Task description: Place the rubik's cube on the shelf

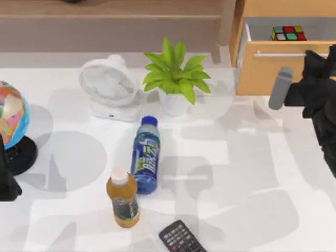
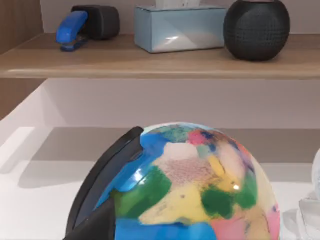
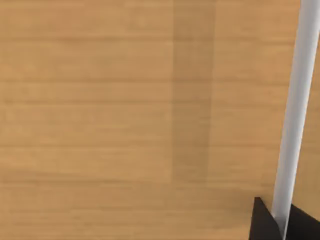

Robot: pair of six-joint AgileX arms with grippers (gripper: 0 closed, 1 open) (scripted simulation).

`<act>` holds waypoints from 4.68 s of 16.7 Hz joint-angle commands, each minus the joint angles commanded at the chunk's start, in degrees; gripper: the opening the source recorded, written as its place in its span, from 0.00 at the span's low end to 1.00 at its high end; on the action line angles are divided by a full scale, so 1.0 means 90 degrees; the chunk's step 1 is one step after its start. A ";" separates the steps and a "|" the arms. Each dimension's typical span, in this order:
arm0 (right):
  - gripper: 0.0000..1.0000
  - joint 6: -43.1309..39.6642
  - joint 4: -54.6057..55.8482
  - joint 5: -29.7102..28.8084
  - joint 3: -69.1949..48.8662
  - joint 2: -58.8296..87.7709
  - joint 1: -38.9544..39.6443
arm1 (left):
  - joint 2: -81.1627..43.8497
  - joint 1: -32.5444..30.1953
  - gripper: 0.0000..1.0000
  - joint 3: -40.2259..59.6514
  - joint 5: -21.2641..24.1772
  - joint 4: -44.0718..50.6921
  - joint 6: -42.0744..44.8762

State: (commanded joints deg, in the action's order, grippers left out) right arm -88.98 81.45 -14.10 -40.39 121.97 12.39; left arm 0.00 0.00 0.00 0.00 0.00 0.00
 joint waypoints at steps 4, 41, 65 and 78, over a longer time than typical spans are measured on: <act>0.00 0.0019 0.0557 -0.0182 0.1012 -0.0351 0.0169 | 0.0000 0.0000 1.00 0.0000 0.0000 0.0000 0.0000; 1.00 0.0015 0.1822 -0.0692 0.2754 -0.0842 0.0682 | 0.0000 0.0000 1.00 0.0000 0.0000 0.0000 0.0000; 1.00 0.1714 -0.0575 0.0092 0.1825 -0.1770 0.2018 | 0.0000 0.0000 1.00 0.0000 0.0000 0.0000 0.0000; 1.00 0.6758 -1.0185 0.1173 -0.4662 -0.1553 0.1055 | 0.0000 0.0000 1.00 0.0000 0.0000 0.0000 0.0000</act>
State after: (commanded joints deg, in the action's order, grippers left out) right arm -28.16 -10.22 -3.55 -82.35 108.00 21.89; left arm 0.00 0.00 0.00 0.00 0.00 0.00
